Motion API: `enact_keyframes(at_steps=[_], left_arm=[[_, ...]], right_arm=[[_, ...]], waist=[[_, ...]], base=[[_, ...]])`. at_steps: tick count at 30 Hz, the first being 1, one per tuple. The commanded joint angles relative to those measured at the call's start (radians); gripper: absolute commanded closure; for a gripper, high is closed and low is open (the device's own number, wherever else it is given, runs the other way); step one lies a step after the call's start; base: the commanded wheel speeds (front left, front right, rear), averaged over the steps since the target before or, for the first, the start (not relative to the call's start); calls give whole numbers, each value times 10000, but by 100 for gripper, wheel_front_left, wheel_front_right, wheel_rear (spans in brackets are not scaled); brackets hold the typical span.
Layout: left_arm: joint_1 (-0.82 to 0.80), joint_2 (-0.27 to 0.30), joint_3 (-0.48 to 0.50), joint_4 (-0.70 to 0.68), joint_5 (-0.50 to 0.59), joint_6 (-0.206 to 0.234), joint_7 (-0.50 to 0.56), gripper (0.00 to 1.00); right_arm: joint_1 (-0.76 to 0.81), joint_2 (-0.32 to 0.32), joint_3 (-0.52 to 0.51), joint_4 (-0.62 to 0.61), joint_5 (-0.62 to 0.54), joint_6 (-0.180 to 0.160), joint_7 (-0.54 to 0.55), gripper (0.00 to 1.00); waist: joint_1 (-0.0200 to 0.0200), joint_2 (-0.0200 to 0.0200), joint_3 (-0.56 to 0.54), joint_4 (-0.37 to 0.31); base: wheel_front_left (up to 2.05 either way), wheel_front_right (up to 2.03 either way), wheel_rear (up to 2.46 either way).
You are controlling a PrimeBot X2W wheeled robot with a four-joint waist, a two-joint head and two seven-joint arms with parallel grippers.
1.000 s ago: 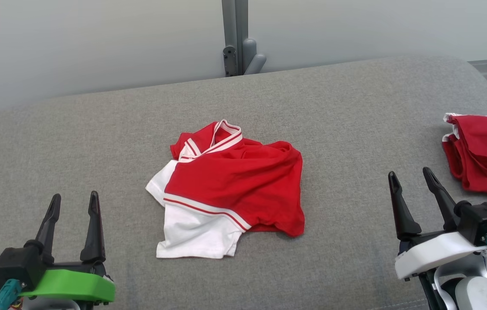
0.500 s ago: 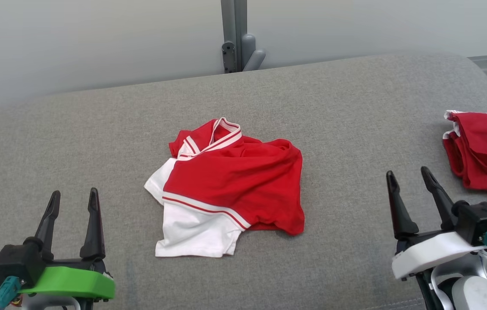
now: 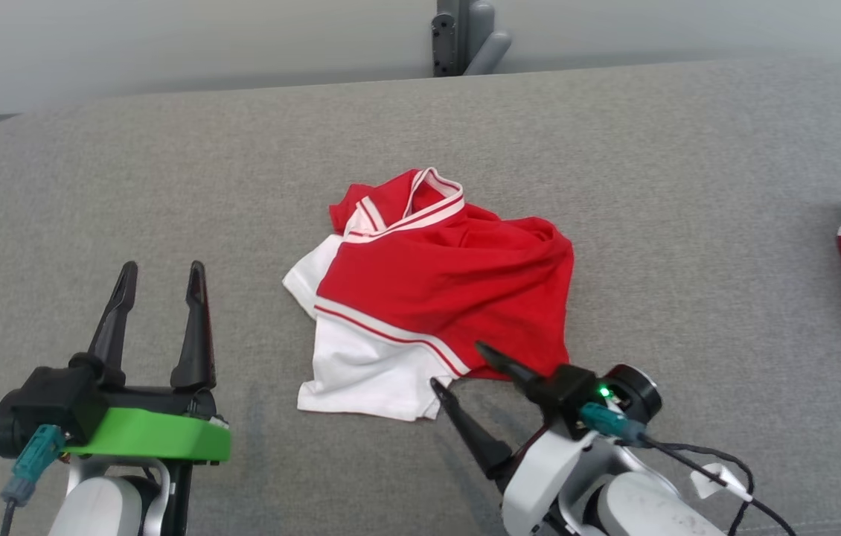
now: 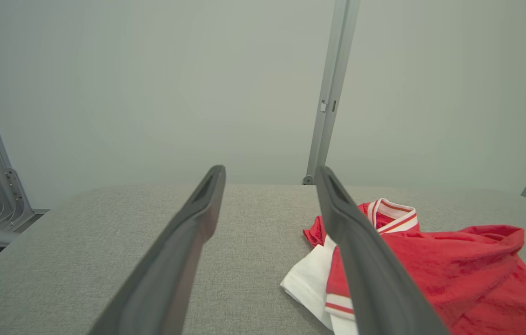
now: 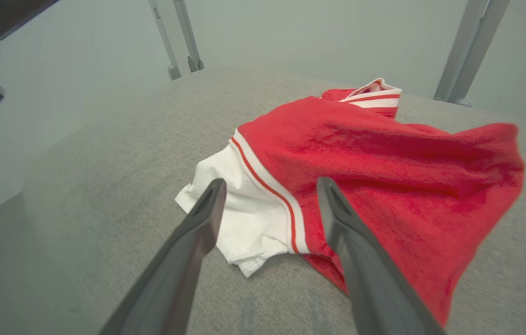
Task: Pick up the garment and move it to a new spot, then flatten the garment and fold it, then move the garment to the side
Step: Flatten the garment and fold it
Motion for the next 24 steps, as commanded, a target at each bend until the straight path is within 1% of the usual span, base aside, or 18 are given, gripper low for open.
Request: enact_keyframes(at_steps=[1, 5, 9, 13, 15, 16, 17, 18, 19, 21, 24], left_arm=[[-177, -31, 8, 45, 136, -28, -80, 0], [-582, -224, -176, 315, 136, -171, -209, 0], [-893, -407, -278, 578, 199, -298, -330, 0], [-1129, -519, -249, 844, 238, -421, -406, 0], [-1195, -559, -198, 954, 263, -463, -443, 0], [-1236, -581, -170, 996, 280, -495, -455, 0], [-1267, -607, -148, 1007, 301, -505, -468, 0], [-1285, -631, -125, 1013, 329, -502, -476, 0], [-1290, -644, -101, 1009, 349, -510, -483, 0], [-1320, -655, -15, 955, 395, -531, -472, 0], [-1272, -704, 151, 846, 493, -515, -477, 0]], right_arm=[[-239, -87, 178, 179, 75, -4, -3, 0], [-1250, -258, 1447, 1511, 250, -4, -12, 0], [-2131, -340, 2307, 2727, 498, -7, -200, 0], [-2830, -421, 3184, 3890, 621, -6, -47, 0], [-3066, -420, 3568, 4516, 647, -6, 248, 0], [-3121, -380, 3704, 4765, 725, -6, 288, 2], [-3185, -369, 3768, 4987, 783, -6, 327, 56], [-3268, -353, 3849, 5168, 819, -7, 359, 86], [-3345, -309, 3907, 5282, 877, -7, 278, 100], [-3515, -253, 4010, 5384, 912, -6, 100, 100], [-3846, -130, 4074, 5154, 984, -1, -378, 100]], waist=[[0, 0, 636, 722], [0, 0, 1064, 1312], [0, 0, 1386, 1738], [0, 0, 1567, 1940], [0, 0, 1587, 1976], [0, 0, 1597, 1985], [0, 0, 1606, 1989], [0, 0, 1615, 1985], [0, 0, 1619, 1972], [0, 0, 1606, 1913], [0, 0, 1517, 1754]], base=[[0, 0, 0], [0, 0, 0], [0, 0, 0], [0, 0, 0], [0, 0, 0], [0, 0, 0], [0, 0, 0], [0, 0, 0], [0, 0, 0], [0, 0, 0], [0, 0, 0]])
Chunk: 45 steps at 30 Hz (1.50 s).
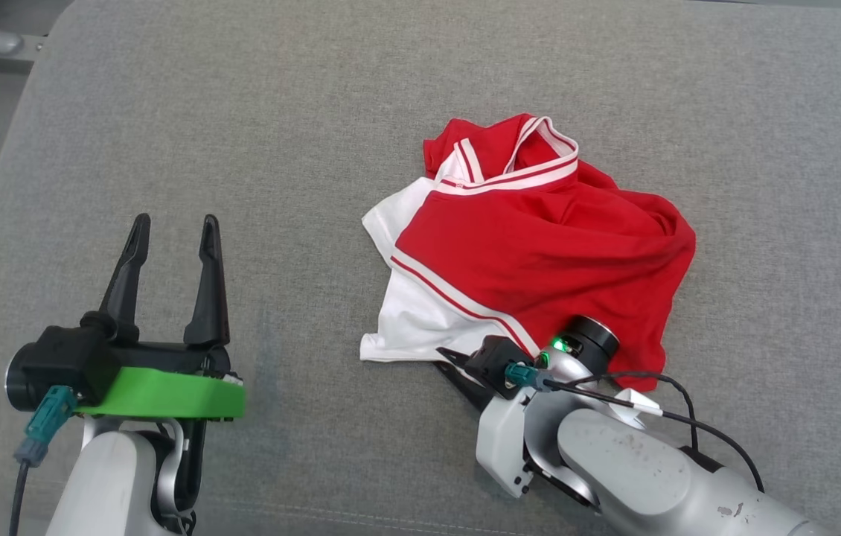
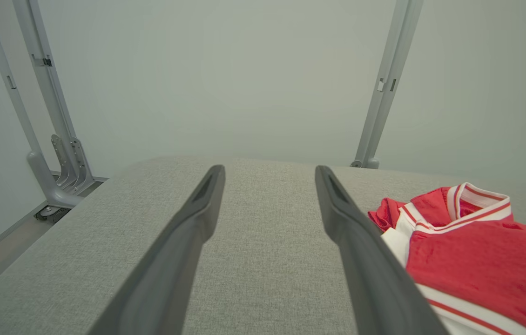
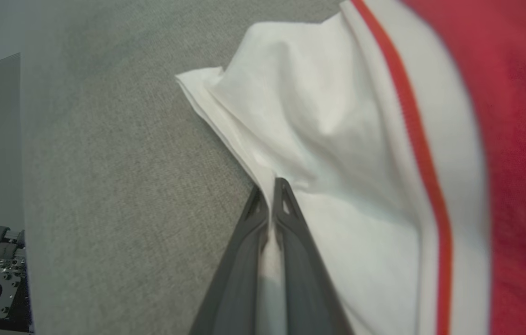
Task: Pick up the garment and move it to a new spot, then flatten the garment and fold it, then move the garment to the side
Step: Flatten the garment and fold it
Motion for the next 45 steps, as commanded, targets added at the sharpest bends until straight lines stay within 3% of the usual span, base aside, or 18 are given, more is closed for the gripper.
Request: enact_keyframes(at_steps=[1, 8, 12, 16, 22, 30, 37, 38, 39, 40, 45], left_arm=[[-64, -20, 145, -90, 113, 15, -46, 0], [219, 83, 476, -217, 269, 21, -46, 0], [329, 156, 568, -283, 330, 43, -41, 0], [429, 258, 581, -372, 377, 90, -15, 0], [378, 395, 493, -545, 428, 106, 162, 0], [194, 507, 332, -755, 476, 110, 400, 0], [24, 614, 277, -766, 477, 71, 463, 0], [28, 623, 259, -770, 489, 89, 470, 0], [26, 630, 255, -783, 503, 113, 482, 0], [26, 636, 243, -795, 510, 126, 486, 0], [146, 708, 281, -732, 446, 172, 438, 0]], right_arm=[[-45, -22, 133, -37, 78, -1, -223, 100], [-590, 181, -22, -1525, 482, -3, -1090, 100], [-834, 138, -807, -2804, 594, -4, -1441, 100], [-519, 38, -2456, -3956, 378, -4, -1636, 100], [1020, 229, -5813, -5055, 235, -3, -1751, 100], [2941, 695, -9652, -4650, 473, -3, -1853, 100], [3259, 914, -11143, -2935, 652, -3, -1864, 100], [3193, 926, -11186, -2647, 647, -3, -1865, 77], [3095, 923, -11238, -2485, 704, -3, -1867, 27], [3070, 932, -11242, -2263, 687, -3, -1866, 0], [3295, 960, -11618, -2253, 419, -3, -1868, 0]], waist=[[-1, 0, -132, -202], [-1, 0, -459, -794], [-1, 0, -618, -1279], [-1, 0, -640, -1787], [-1, 0, -555, -2349], [-1, 0, -325, -2605], [-1, 0, -45, -2572], [-1, 0, -28, -2564], [-1, 0, -18, -2559], [-1, 0, -11, -2551], [-1, 0, -146, -2592]], base=[[0, 0, 0], [0, 0, 0], [0, 0, 0], [0, 0, 0], [0, 0, 0], [0, 0, 0], [0, 0, 0], [0, 0, 0], [0, 0, 0], [0, 0, 0], [0, 0, 0]])
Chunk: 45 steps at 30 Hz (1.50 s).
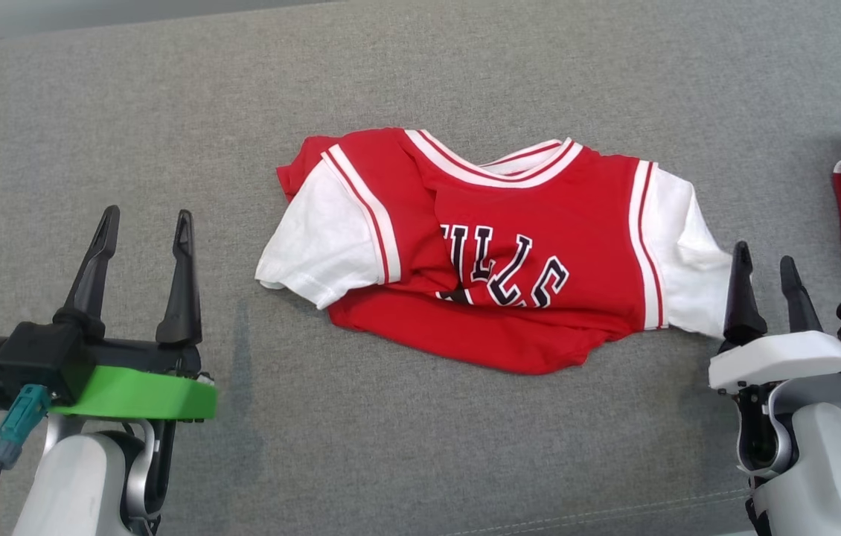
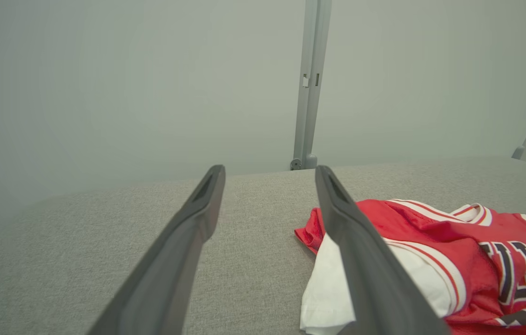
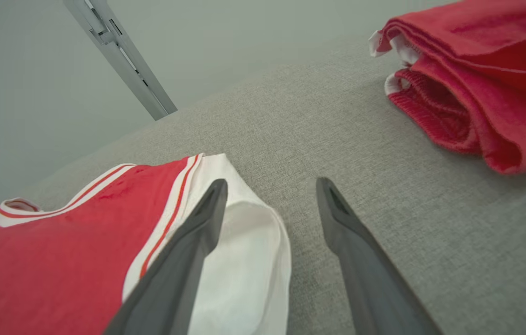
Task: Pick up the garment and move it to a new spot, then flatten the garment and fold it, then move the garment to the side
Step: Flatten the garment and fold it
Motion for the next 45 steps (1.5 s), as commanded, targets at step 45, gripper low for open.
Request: enact_keyframes(at_steps=[45], left_arm=[[850, -242, -807, 297, -361, 6, 383, 0]], right_arm=[[2095, -361, 1854, -5098, -1941, -1, 1076, 0]], waist=[[0, -1, -1178, -120]], base=[[0, 0, 0]])
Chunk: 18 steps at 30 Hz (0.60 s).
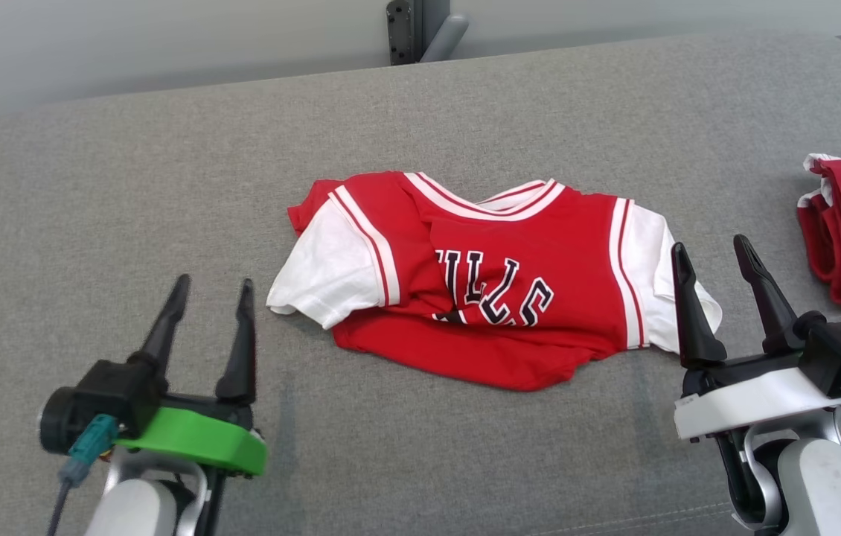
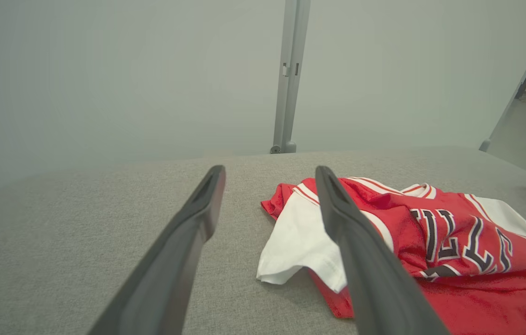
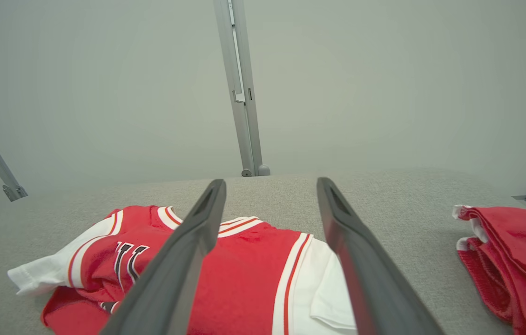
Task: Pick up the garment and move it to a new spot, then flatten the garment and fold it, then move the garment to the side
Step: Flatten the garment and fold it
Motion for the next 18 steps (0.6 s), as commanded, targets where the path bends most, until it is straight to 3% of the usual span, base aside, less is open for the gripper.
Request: enact_keyframes(at_steps=[1, 5, 9, 18], left_arm=[[-228, -138, -344, 257, -67, -275, 345, 0], [-421, -458, -1120, 1068, -327, -645, 1225, 0], [-546, -664, -1374, 1750, -549, -737, 1651, 0], [-1383, -668, -1163, 3237, -693, -535, 1883, 0]], right_arm=[[-115, 7, 41, -45, 109, -1, 26, 0], [-216, 53, 155, -17, 113, -1, -12, 0], [-341, 95, 231, 52, 159, -1, -60, 0], [-556, 165, 278, 142, 243, -1, -323, 0]], waist=[[0, 0, 190, -157], [0, 0, 470, -458], [0, 0, 686, -743], [0, 0, 1306, -1348]], base=[[0, 0, 0], [0, 0, 0], [0, 0, 0], [0, 0, 0]])
